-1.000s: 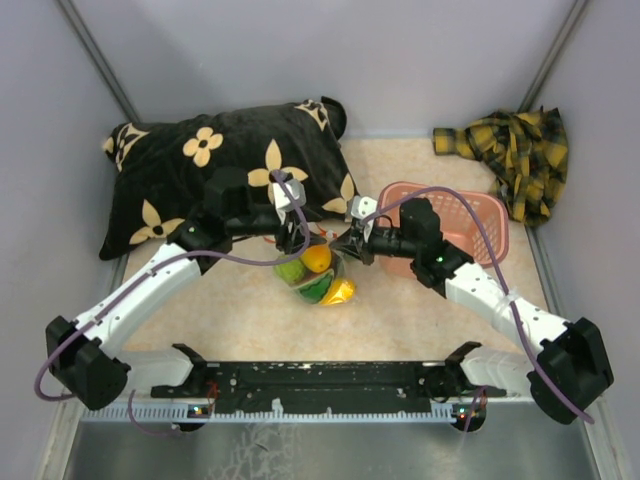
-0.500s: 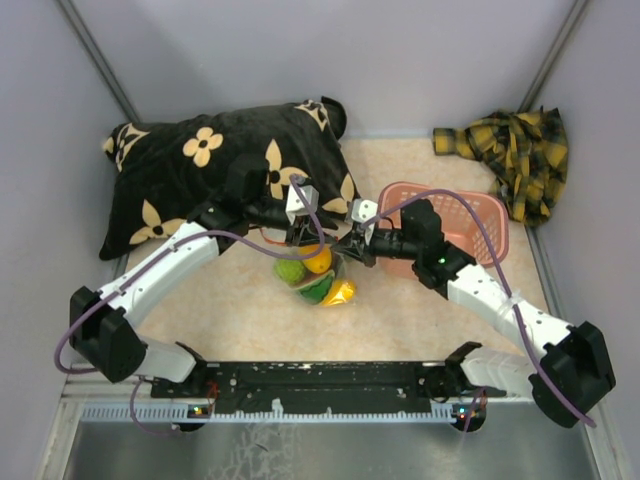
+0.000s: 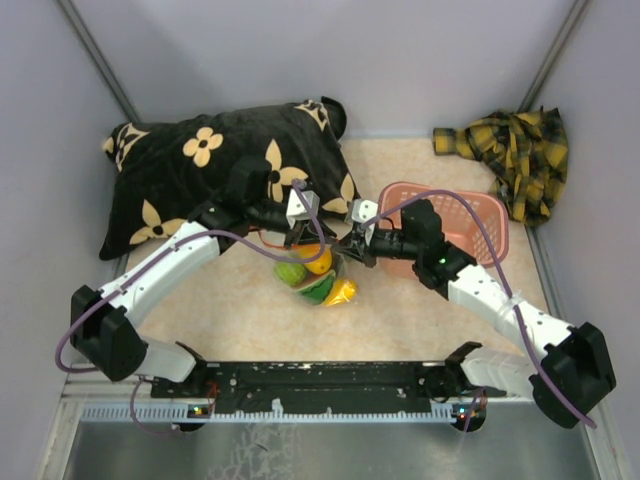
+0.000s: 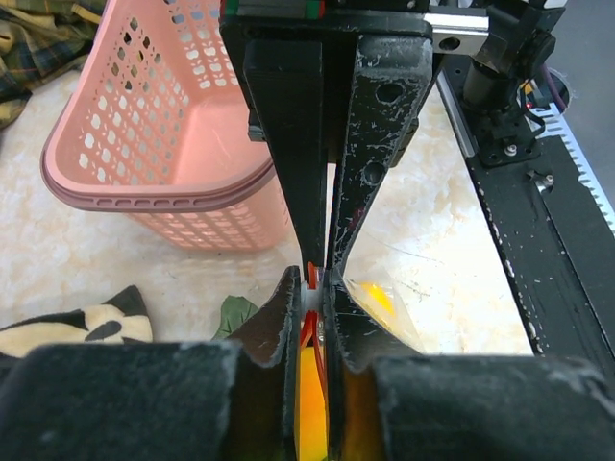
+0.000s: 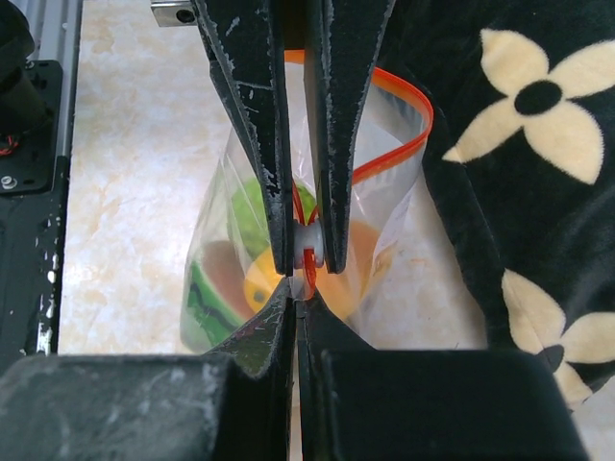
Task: Place the food in the zip-top bag and seal the zipper
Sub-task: Zip the zipper food storage bag at the center of the board.
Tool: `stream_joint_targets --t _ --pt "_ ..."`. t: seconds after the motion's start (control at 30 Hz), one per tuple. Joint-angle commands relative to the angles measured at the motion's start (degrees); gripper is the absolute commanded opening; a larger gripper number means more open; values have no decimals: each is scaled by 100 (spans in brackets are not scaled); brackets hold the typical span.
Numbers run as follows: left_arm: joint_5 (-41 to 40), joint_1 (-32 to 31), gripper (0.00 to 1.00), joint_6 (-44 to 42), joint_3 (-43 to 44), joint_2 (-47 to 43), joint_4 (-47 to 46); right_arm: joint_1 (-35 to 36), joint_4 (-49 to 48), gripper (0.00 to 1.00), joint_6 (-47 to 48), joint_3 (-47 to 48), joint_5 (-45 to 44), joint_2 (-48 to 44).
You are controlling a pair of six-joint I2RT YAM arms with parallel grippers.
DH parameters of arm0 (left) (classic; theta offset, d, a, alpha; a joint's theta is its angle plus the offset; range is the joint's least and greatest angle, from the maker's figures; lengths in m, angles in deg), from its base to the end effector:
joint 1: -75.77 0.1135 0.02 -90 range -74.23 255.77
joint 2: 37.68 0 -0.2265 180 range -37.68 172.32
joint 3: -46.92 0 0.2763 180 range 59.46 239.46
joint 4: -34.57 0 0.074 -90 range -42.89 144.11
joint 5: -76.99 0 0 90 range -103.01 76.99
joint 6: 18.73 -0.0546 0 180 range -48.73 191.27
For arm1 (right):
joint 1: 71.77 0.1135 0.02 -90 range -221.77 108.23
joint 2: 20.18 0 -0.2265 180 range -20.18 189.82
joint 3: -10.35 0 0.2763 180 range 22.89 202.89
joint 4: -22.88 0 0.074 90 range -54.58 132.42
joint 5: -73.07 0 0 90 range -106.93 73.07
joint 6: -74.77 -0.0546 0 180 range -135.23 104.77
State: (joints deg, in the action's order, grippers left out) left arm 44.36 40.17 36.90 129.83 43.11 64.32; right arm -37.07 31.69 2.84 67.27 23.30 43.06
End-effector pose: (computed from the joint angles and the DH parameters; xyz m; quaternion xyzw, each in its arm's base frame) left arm 0.2590 -0.2420 0.2993 0.6339 0.4724 -0.4155 0.4498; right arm 0.2301 0.2022 0.2551 -0.5186 0.5750 0.3527 0.5253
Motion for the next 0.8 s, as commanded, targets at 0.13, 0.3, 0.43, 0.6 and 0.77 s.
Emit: stream_joint_targets --t 0.13,0.3,0.43,0.6,0.77 --pt "-553 9 10 -317 -374 -418 129 -53 -328 0 112 177 -155 -505" --pt "-526 8 17 -191 -502 -562 -116 -60 -384 0 76 127 -157 -575" --pt "-369 8 12 -235 -309 -390 152 -60 -316 0 66 154 -173 -550" --pt "-650 6 10 -310 -478 -531 100 -109 -339 0 39 55 -206 -652" --pt "-787 0 2 -277 -553 -647 -7 -132 -337 0 22 48 -115 -672"
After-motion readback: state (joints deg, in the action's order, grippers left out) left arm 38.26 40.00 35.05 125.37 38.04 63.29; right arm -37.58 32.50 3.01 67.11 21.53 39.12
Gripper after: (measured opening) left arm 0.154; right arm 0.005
